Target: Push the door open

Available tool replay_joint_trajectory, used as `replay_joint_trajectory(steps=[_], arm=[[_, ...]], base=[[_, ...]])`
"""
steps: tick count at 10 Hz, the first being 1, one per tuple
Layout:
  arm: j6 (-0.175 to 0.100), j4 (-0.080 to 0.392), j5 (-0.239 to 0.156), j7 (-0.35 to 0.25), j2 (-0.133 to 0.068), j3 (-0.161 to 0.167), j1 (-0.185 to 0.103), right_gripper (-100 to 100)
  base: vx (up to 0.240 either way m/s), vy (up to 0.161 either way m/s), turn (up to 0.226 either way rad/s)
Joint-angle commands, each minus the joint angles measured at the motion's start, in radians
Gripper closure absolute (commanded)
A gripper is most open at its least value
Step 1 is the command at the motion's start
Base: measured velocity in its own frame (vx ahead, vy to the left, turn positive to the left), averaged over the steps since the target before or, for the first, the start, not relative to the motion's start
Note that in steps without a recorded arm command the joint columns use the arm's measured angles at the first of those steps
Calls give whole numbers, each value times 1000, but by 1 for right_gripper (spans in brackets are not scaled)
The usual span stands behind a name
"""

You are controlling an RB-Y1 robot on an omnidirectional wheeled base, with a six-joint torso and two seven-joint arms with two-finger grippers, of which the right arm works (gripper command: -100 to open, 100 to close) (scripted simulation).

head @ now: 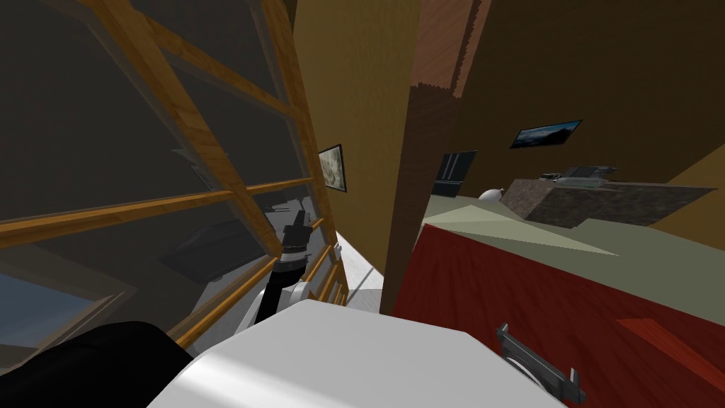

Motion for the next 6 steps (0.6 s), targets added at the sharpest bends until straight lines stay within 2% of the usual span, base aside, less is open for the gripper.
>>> replay_joint_trajectory(steps=[1,6], arm=[[-1,0,0,0,0,0,0,-100],[-5,-2,-5,-1,1,-1,1,-100]], base=[[-2,-3,10],[1,14,-3]])
